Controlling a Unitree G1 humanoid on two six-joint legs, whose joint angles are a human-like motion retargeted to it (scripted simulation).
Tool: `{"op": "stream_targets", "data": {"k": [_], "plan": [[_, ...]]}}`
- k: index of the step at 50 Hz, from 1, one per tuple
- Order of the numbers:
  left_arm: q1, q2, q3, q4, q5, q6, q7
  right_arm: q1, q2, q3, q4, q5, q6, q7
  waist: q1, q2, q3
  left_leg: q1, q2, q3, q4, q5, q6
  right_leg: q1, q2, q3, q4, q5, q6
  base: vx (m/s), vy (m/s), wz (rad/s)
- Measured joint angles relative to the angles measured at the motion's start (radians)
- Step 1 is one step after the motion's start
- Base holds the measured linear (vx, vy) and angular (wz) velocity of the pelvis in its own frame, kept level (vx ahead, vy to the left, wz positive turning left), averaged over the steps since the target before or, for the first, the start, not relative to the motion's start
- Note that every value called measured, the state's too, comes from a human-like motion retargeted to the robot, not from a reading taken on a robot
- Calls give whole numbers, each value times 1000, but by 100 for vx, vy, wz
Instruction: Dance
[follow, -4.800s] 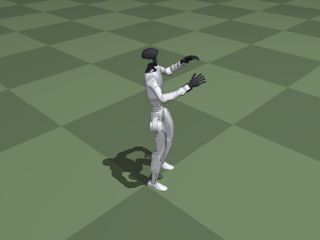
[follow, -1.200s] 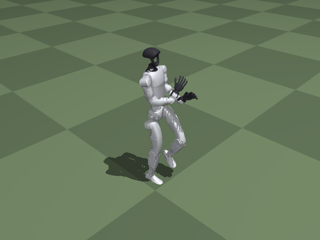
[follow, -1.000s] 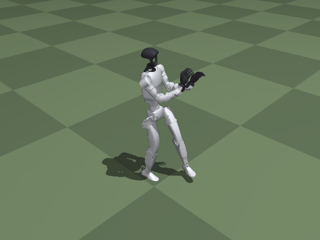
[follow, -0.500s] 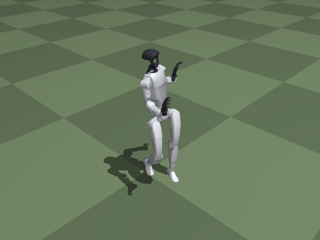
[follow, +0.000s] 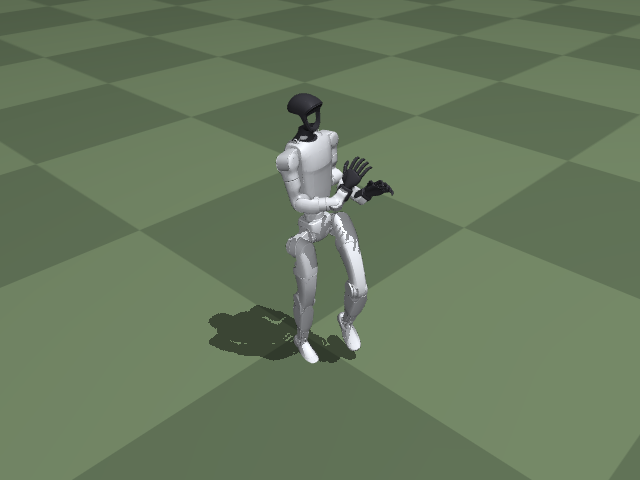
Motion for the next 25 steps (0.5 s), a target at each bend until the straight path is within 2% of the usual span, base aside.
{"op": "stream_targets", "data": {"k": [2, 3, 5, 7, 10, 12, 13, 15, 17, 18, 21, 25], "plan": [[-107, -51, 23, 22, -43, -29, -7, -91, 75, 6, 15, -107, 97, -27, 29, -7, 3, -7, 29, -11, -36, -41, -1, 1, -9, 18, 8, -3, -12, 13, -9, -73], [-158, -71, 46, 31, -56, -15, -22, -138, 100, -5, 25, -173, 159, -45, 45, -14, 7, 0, 45, -19, -78, -64, -2, 3, -17, 32, 14, -4, -16, 14, -11, -72], [-257, -74, 97, 25, -54, 77, -62, -231, 119, -50, 42, -268, 278, -75, 83, -24, 18, 39, 93, -52, -214, -104, -30, 8, -26, 60, 24, -5, -34, 16, -14, -70], [-330, -34, 158, -18, 9, 206, -91, -299, 125, -117, 54, -310, 346, -91, 114, -23, 28, 110, 144, -110, -414, -134, -79, 23, -27, 79, 28, -7, -53, 26, -16, -45], [-403, 38, 244, -124, 97, 359, -150, -393, 112, -239, 65, -316, 395, -143, 153, -13, 58, 256, 210, -204, -749, -162, -154, 73, -38, 85, 29, -16, -68, 36, -12, -30], [-421, 77, 288, -214, 51, 405, -197, -430, 96, -333, 76, -291, 425, -166, 193, -2, 75, 364, 234, -238, -909, -132, -241, 105, -58, 99, 43, -30, -67, 39, -3, -47], [-423, 94, 310, -261, 7, 414, -223, -442, 85, -380, 81, -274, 437, -170, 210, 5, 77, 409, 240, -212, -943, -132, -270, 117, -71, 97, 55, -37, -67, 48, 2, -32], [-400, 126, 353, -357, -92, 411, -261, -447, 63, -472, 86, -228, 453, -170, 215, 48, 83, 488, 308, 7, -990, -103, -326, 157, -63, 79, 101, -49, -81, 69, 4, -11], [-316, 159, 421, -469, -177, 373, -274, -424, 57, -552, 91, -182, 455, -171, 222, 86, 97, 582, 301, 4, -1016, -36, -366, 187, -82, 88, 191, -44, -88, 88, 8, -43], [-261, 172, 460, -521, -203, 355, -262, -404, 58, -582, 93, -159, 455, -174, 222, 96, 96, 607, 278, -31, -1010, -34, -367, 194, -104, 86, 238, -34, -90, 75, 14, -84], [-77, 178, 575, -673, -241, 321, -177, -332, 71, -660, 83, -89, 447, -214, 270, 123, 88, 641, 232, 28, -978, -54, -330, 141, -179, 142, 440, 28, -124, 57, 16, -130], [149, 143, 710, -818, -248, 273, -38, -235, 58, -768, 53, 9, 362, -301, 310, 124, 84, 669, 165, 78, -977, -76, -284, 7, -275, 215, 728, 138, -200, 50, 7, -75]]}}
